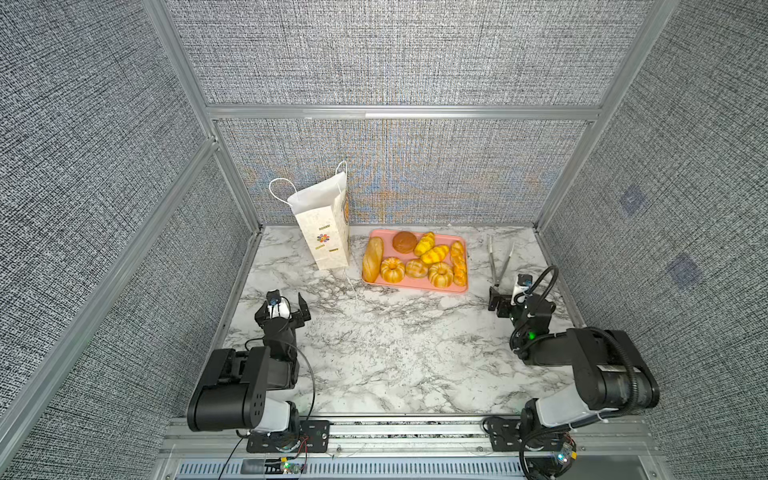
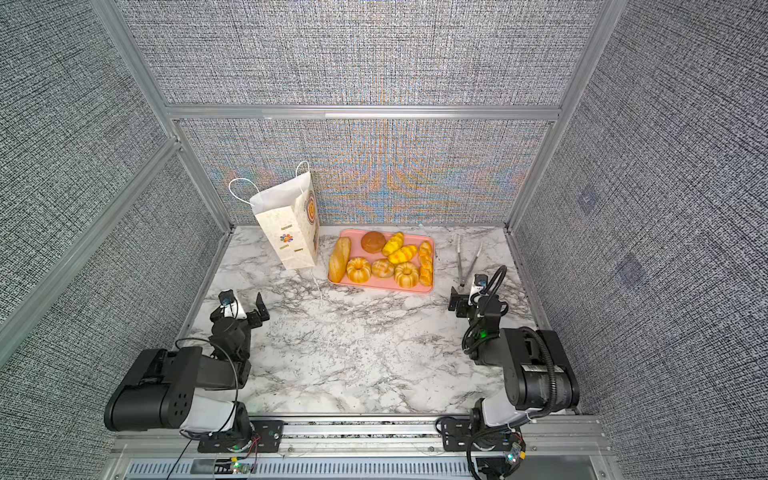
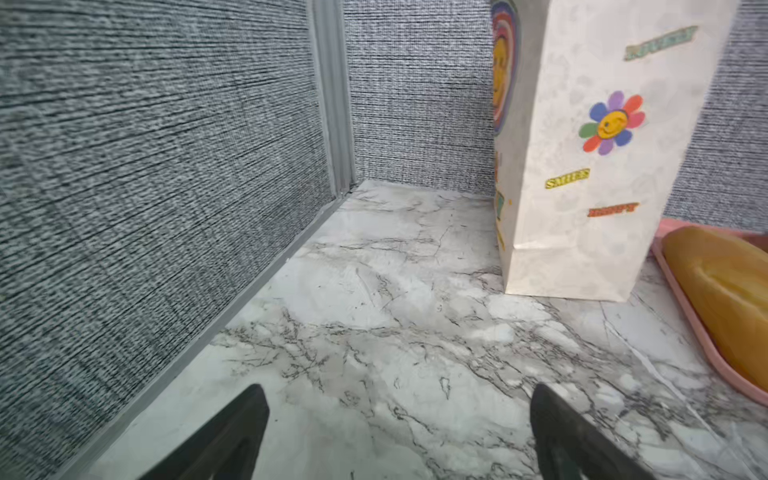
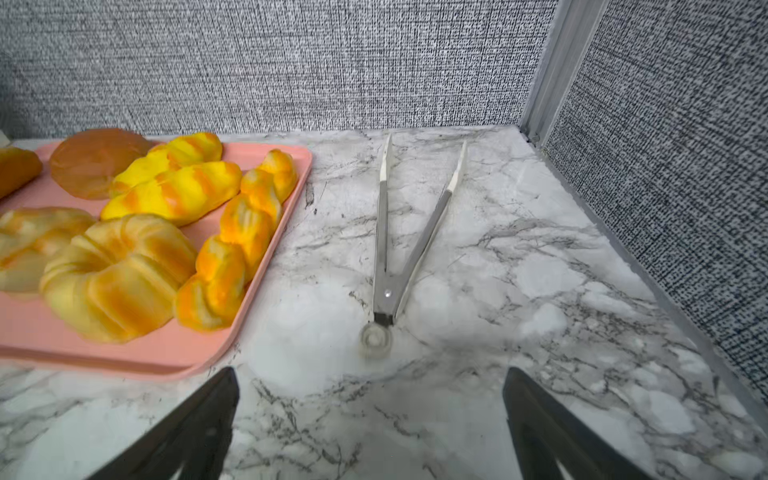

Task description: Take the fake bread out of the paper bag

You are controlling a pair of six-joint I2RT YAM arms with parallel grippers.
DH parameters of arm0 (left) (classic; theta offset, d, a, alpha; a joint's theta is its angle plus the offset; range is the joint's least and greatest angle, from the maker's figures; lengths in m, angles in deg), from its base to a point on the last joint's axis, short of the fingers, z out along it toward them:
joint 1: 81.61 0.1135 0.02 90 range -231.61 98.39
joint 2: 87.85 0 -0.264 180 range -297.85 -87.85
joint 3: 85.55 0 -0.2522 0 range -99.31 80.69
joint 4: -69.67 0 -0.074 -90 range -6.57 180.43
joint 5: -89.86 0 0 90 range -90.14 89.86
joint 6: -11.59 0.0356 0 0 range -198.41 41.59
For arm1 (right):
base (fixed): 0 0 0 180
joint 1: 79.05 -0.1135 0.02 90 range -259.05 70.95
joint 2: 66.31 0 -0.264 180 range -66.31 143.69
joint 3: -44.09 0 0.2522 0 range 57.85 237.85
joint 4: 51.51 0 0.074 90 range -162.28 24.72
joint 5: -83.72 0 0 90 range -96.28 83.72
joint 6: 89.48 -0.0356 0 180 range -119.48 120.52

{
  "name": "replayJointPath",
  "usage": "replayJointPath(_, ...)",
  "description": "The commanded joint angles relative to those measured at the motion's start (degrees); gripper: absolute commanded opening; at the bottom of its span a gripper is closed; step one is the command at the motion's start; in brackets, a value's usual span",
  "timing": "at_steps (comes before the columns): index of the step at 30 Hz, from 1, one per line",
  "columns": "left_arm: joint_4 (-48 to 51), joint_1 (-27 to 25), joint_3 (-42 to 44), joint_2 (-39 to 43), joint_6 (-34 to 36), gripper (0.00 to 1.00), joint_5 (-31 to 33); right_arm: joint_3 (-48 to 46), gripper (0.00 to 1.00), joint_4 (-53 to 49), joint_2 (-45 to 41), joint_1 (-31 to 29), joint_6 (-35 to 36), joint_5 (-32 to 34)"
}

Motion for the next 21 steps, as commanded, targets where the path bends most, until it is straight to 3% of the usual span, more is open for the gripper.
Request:
replayJointPath(1, -8.6, 0.1, -1.2, -4.1, 3.5, 0.99, -5.7, -0.1, 0.99, 0.7, 1.3, 0.2, -1.3, -0.5)
replayJointPath(5, -2.9, 0.1, -2.8, -2.4, 3.7, 1.0, -7.4, -0.3, 0.99, 0.5, 0.8, 0.3, -1.2, -0.5)
replayJointPath(21, -6.3, 0.1, -1.8, -3.5, 4.2, 1.0, -7.5, 0.2, 0.99, -0.7, 1.0, 0.2, -0.9, -0.2)
